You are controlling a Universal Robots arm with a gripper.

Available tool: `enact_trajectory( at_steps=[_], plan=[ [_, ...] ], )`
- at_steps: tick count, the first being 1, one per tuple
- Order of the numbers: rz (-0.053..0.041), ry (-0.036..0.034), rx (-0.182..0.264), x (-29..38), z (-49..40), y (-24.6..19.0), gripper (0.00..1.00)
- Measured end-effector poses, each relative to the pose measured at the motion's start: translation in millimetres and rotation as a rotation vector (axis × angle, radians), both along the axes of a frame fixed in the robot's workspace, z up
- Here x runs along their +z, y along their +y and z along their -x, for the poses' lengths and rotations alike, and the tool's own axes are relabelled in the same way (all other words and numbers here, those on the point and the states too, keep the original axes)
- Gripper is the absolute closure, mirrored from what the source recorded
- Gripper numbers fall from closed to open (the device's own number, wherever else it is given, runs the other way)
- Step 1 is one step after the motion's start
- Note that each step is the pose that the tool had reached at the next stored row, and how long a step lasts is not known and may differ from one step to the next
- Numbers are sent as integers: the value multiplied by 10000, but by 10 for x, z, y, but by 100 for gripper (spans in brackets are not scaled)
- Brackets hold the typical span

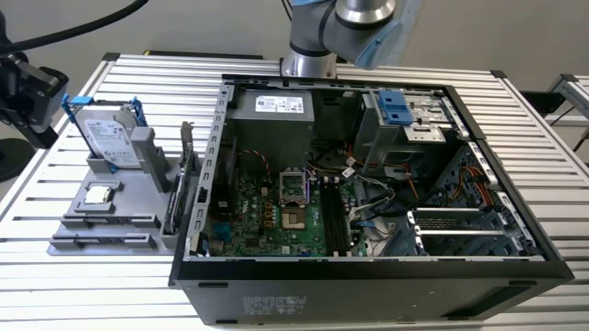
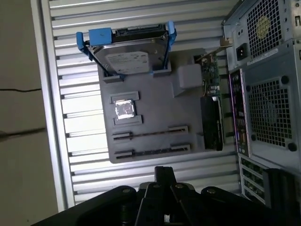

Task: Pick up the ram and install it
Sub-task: 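Pick up the ram and move it above insertion slot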

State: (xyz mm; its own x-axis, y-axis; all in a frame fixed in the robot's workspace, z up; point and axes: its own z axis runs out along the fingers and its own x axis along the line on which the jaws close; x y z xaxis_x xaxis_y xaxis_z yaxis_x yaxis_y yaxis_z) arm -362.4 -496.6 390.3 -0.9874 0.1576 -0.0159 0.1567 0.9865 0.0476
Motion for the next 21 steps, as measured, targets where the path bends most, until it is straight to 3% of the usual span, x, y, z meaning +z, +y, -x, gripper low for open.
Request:
enact_trajectory(
  at_steps=[21],
  plan=[
    [-1,-1,-1896,0,2,0,100]
  ],
)
